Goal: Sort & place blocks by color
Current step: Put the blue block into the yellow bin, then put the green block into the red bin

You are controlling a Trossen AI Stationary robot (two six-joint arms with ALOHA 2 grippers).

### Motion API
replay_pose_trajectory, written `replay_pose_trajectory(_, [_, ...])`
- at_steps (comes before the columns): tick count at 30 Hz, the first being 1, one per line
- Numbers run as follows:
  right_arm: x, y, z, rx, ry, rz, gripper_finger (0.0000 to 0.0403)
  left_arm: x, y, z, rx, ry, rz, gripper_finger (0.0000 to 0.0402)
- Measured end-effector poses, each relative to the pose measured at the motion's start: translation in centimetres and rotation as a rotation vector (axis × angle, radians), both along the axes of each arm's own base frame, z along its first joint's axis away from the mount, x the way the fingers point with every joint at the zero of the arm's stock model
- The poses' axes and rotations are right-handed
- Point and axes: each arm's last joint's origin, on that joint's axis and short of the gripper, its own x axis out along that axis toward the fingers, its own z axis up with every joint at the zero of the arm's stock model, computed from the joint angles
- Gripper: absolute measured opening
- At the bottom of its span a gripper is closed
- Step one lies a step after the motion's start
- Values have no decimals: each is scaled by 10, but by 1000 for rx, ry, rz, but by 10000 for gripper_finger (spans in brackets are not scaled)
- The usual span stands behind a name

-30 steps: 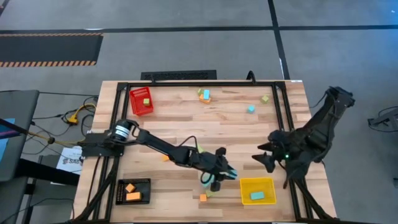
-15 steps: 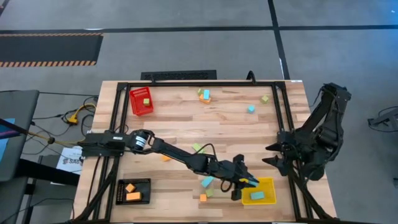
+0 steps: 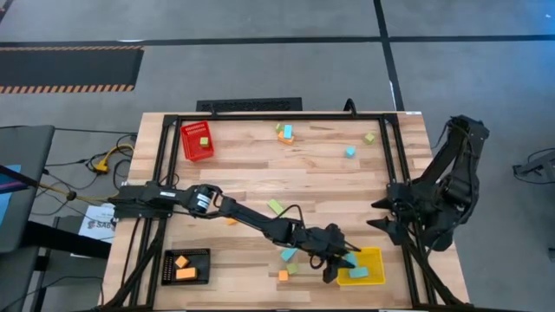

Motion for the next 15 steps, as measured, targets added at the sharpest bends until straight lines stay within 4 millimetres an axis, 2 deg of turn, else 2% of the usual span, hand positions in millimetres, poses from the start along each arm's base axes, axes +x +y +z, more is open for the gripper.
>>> replay_pose_trajectory(3, [1, -2, 0, -2, 1, -13, 327, 3, 2, -7, -60, 5, -25, 134])
replay_pose_trajectory(10, [1, -3, 0, -7, 10, -15, 327, 5, 12, -6, -32, -11, -103, 283])
replay_pose_trajectory(13, [1, -3, 0, -9, 10, -16, 327, 5, 24, -4, 9, 34, -141, 320])
replay_pose_trajectory(15, [1, -3, -1, -10, 11, -16, 327, 2, 33, 3, 76, 93, -120, 329])
